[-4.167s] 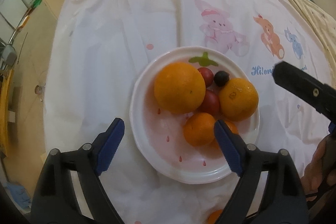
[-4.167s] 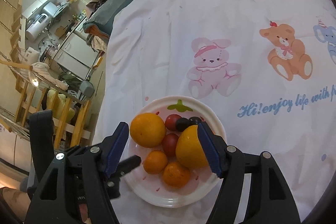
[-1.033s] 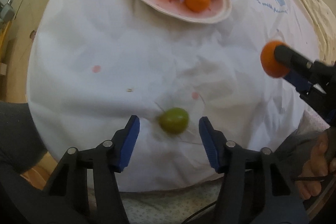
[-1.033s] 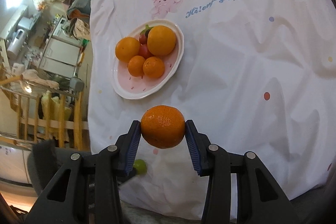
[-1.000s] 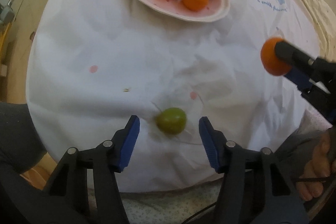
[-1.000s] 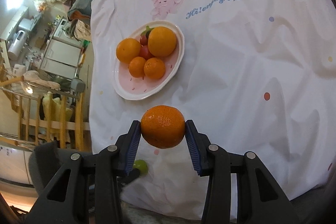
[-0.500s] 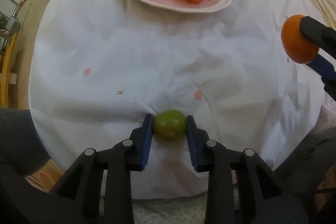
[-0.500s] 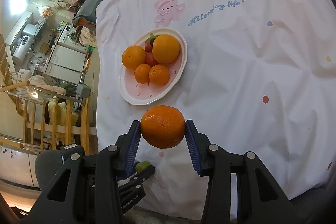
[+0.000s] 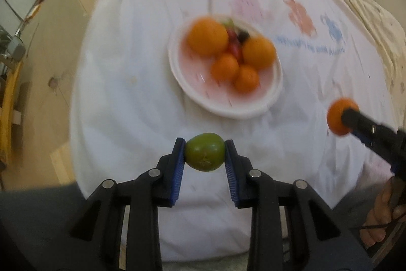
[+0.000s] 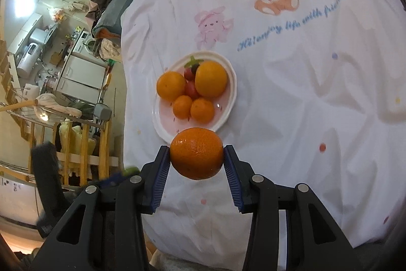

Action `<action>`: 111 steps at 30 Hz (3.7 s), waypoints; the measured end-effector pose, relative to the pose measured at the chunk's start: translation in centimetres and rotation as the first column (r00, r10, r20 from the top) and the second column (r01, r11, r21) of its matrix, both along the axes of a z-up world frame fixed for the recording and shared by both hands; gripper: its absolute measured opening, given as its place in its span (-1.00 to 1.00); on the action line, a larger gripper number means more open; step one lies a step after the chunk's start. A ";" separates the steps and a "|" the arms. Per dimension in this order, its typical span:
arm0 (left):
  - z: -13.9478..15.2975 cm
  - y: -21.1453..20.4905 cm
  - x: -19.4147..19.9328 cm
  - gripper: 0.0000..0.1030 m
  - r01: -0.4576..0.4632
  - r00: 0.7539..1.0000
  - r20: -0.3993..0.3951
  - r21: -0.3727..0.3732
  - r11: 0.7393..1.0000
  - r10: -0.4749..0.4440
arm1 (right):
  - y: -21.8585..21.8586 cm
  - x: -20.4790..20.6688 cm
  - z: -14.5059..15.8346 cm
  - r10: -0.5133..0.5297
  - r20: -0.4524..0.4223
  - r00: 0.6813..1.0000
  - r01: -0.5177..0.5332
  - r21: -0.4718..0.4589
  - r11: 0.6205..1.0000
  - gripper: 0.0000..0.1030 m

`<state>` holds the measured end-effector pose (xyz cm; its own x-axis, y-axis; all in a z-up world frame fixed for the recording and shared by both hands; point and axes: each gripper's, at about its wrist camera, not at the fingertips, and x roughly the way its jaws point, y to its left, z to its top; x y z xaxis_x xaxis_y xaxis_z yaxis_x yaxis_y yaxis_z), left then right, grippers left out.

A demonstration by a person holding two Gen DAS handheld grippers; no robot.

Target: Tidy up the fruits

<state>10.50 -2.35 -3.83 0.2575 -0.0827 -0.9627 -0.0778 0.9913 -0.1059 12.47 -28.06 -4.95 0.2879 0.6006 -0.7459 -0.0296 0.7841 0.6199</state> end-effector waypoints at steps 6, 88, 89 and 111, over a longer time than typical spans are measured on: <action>-0.3 1.5 4.9 -0.48 -0.019 1.000 0.004 0.022 1.000 0.019 | 1.8 3.6 0.2 0.038 -0.011 0.999 -0.039 -0.056 0.998 -0.12; 4.7 1.9 -6.9 0.99 -0.061 0.904 0.428 0.111 0.992 0.008 | 3.5 -5.9 3.1 0.000 0.378 0.926 0.108 -0.264 0.959 1.00; 4.7 2.0 -7.1 0.99 -0.062 0.895 0.445 0.113 0.992 0.005 | 3.8 -6.4 3.2 0.002 0.399 0.917 0.114 -0.267 0.957 1.00; 3.1 2.4 -6.2 0.99 -0.073 0.887 0.462 0.077 0.994 0.029 | 5.5 -6.6 3.1 0.033 0.465 0.885 0.149 -0.349 0.925 1.00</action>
<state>4.27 0.04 -0.68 0.6741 0.0232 -0.7383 -0.0927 0.9943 -0.0534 5.86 -22.60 -1.83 0.6734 0.2833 -0.6829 -0.1832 0.9588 0.2171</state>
